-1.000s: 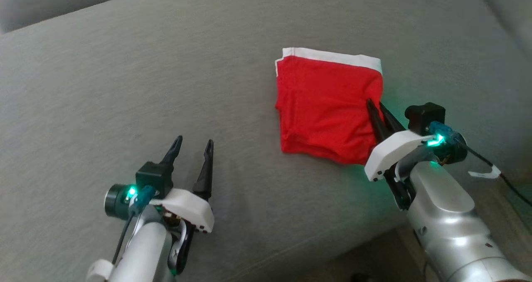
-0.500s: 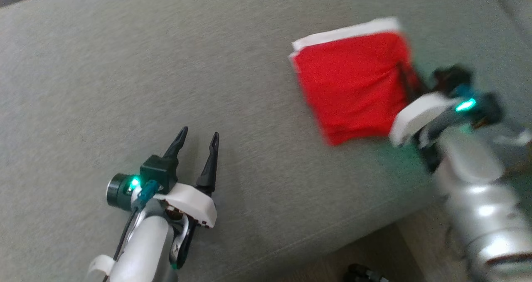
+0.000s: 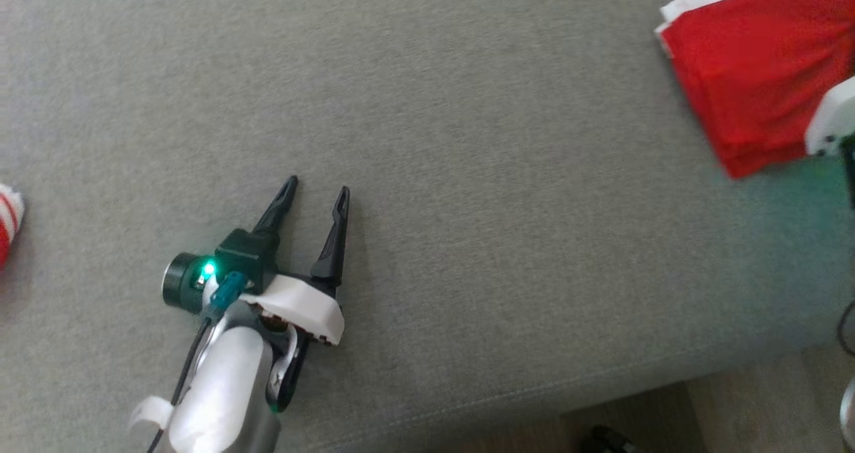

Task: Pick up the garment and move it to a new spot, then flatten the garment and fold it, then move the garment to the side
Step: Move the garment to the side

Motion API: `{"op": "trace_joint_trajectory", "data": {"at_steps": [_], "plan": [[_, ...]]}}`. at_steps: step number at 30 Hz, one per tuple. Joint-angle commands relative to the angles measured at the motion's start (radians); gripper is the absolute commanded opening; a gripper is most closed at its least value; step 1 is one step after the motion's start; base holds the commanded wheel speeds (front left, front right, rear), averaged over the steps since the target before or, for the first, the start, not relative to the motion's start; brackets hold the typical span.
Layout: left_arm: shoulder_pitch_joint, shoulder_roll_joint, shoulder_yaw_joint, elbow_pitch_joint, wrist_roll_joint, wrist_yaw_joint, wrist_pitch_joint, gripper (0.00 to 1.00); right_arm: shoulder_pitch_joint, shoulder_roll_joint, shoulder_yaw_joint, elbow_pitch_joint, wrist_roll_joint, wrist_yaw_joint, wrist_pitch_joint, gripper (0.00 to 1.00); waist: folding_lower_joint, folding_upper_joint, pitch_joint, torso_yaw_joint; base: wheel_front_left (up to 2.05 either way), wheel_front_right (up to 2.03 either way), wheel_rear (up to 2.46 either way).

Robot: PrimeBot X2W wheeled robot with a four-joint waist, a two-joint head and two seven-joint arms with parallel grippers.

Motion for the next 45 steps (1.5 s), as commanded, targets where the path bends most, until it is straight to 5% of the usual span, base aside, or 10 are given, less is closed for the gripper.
{"op": "trace_joint_trajectory", "data": {"at_steps": [1, 15, 16, 17, 18, 26, 33, 45], "plan": [[-0.022, 0.009, 0.037, -0.028, 0.009, -0.003, -0.005, 1.00, -0.030, -0.031, -0.017, -0.047, -0.026, 0.003, 0.001, 0.00, 0.0000, 0.0000, 0.010, 0.012, 0.00, 0.00, 0.00], [-0.018, 0.009, 0.056, -0.023, 0.015, -0.008, -0.005, 1.00, -0.042, -0.025, -0.127, -0.077, -0.108, 0.003, -0.012, 0.00, 0.0000, 0.0000, 0.010, 0.009, 0.00, 0.00, 0.00], [-0.019, 0.008, 0.057, -0.022, 0.015, -0.008, -0.005, 1.00, -0.045, -0.018, -0.132, -0.079, -0.107, 0.003, -0.019, 0.35, 0.0000, 0.0000, 0.009, 0.010, 0.00, 0.00, 0.00], [-0.019, 0.008, 0.058, -0.021, 0.016, -0.007, -0.005, 1.00, -0.046, -0.013, -0.137, -0.083, -0.110, 0.003, -0.024, 0.95, 0.0000, 0.0000, 0.008, 0.010, 0.00, 0.00, 0.00], [-0.019, 0.008, 0.060, -0.019, 0.015, -0.006, -0.005, 1.00, -0.046, -0.005, -0.139, -0.085, -0.114, 0.003, -0.028, 1.00, 0.0000, 0.0000, 0.006, 0.011, 0.00, 0.00, 0.00], [-0.010, 0.008, 0.071, -0.015, 0.001, 0.009, -0.005, 1.00, -0.056, 0.048, -0.102, -0.124, -0.128, 0.003, -0.114, 1.00, 0.0000, 0.0000, -0.031, 0.029, 0.00, 0.00, 0.00], [0.013, 0.008, 0.082, -0.015, -0.024, 0.044, -0.005, 1.00, -0.029, 0.158, 0.003, -0.190, -0.070, 0.003, -0.166, 1.00, 0.0000, 0.0000, -0.096, 0.062, 0.00, 0.00, 0.00], [0.077, 0.008, 0.144, -0.019, -0.045, 0.109, -0.005, 1.00, 0.298, 0.226, 0.207, -0.345, 0.156, 0.003, -0.174, 1.00, 0.0000, 0.0000, -0.210, 0.151, 0.00, 0.00, 0.00]]}}
